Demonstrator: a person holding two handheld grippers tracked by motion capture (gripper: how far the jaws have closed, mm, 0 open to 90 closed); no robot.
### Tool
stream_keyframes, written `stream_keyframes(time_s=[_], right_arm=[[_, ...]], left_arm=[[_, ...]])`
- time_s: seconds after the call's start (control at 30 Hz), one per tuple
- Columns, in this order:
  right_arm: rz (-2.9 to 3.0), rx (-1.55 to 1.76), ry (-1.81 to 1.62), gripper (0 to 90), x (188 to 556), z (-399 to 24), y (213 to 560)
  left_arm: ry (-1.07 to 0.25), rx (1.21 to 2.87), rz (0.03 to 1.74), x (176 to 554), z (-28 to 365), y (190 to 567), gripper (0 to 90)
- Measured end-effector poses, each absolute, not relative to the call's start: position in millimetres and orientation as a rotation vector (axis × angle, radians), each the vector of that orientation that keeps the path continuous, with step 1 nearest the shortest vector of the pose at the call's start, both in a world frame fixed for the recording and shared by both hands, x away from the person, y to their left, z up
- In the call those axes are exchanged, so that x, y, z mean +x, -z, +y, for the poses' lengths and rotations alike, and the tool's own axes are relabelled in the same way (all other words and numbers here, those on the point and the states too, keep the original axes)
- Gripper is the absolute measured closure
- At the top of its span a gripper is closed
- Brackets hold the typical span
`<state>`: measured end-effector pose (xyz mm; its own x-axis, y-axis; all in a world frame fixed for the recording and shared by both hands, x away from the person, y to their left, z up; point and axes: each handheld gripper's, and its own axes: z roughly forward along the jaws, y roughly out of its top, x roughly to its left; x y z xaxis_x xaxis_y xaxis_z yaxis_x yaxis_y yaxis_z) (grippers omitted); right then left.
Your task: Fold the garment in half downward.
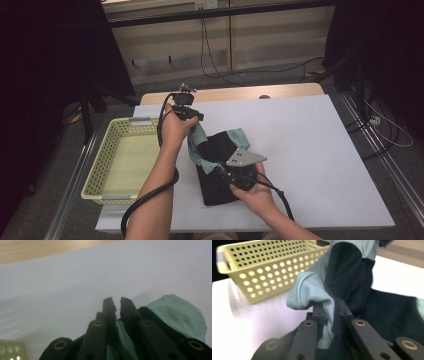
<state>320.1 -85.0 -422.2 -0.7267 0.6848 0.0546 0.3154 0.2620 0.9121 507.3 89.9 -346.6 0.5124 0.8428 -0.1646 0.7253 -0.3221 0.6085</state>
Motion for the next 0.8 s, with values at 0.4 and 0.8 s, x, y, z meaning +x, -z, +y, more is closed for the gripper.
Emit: stream_keyframes(time_s=[0.4, 0.8], right_arm=[[2.215, 1.001, -1.358, 81.7, 316.3, -107.5, 439.5], [2.167, 1.119, -1.416, 81.8, 318.1, -121.9, 444.9]], left_arm=[[-0.3, 2.046, 1.18, 512.2, 67.1, 352.0, 68.0], [-0.394, 1.981, 1.152, 508.6, 84.5, 333.7, 46.4]])
